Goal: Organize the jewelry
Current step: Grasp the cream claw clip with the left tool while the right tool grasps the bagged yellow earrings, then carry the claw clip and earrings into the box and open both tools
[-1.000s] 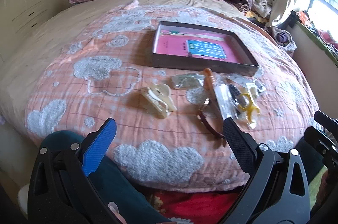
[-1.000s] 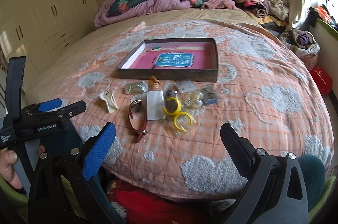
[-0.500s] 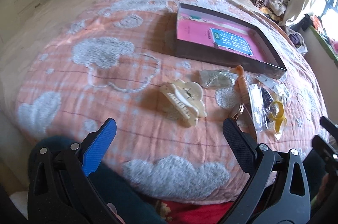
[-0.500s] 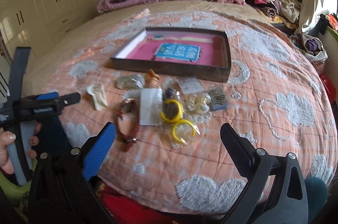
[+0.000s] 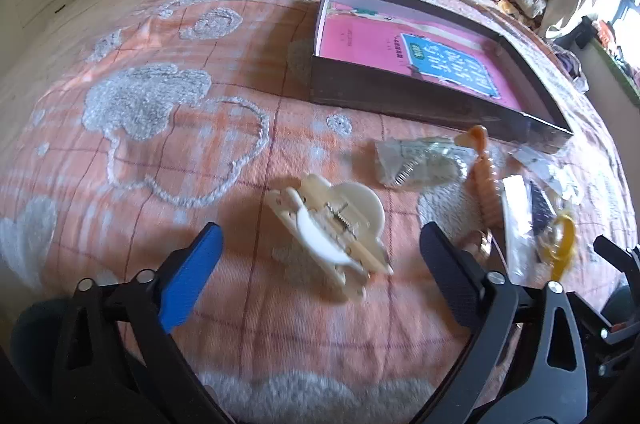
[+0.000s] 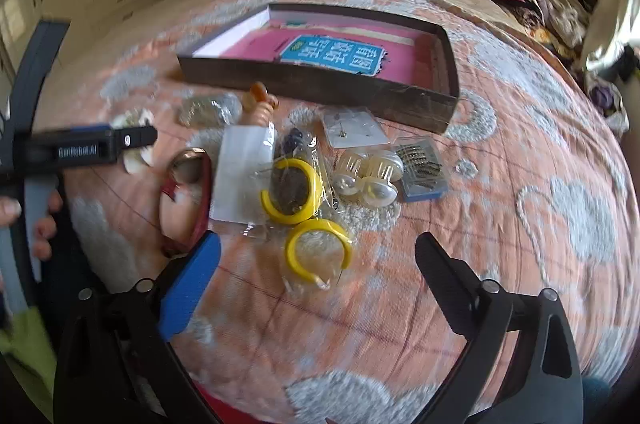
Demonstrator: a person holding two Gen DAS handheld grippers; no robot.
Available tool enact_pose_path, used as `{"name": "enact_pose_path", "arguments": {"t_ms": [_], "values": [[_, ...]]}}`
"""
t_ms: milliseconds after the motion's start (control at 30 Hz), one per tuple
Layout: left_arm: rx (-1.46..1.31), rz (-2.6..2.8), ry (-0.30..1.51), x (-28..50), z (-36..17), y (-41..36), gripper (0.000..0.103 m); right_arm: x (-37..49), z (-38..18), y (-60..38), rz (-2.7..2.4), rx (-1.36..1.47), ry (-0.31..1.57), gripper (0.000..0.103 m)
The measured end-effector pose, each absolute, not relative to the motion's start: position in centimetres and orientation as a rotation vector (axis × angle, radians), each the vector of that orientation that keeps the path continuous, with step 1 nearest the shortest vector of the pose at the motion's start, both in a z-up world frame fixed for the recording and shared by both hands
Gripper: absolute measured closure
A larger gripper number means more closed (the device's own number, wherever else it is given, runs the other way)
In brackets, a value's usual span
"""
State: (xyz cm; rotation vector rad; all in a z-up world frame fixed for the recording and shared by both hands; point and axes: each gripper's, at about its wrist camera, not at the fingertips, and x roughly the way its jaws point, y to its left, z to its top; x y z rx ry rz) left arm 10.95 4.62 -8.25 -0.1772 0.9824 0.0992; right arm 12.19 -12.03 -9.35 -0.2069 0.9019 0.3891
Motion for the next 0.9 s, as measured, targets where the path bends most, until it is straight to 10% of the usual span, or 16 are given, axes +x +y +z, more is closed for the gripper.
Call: {"name": "enact_pose_path", "arguments": {"t_ms": [133,300,467,900], "values": [[-0.155,0.117,1.014,11.9,-9.4,4.6,0.029,13.1,-10.2,-11.6,0.396,-0.260,0.900,0.019],[-0.151,0.120,1.002,11.8,-9.4,4.8,0.054,13.7,-10.6,-11.7,0.449,-0.250,0.909,0.062],[-0.141,0.091,0.988,11.7,-8.7,4.7,0.075,13.4,-9.3,-12.0,0.475,-0.220,0.875,0.065],[-0.196,0.011,0.940,12.3,-5.1,5.2,0.081,14.3,-4.4,-14.4,0.492,-0.088,0.779,0.068]]}}
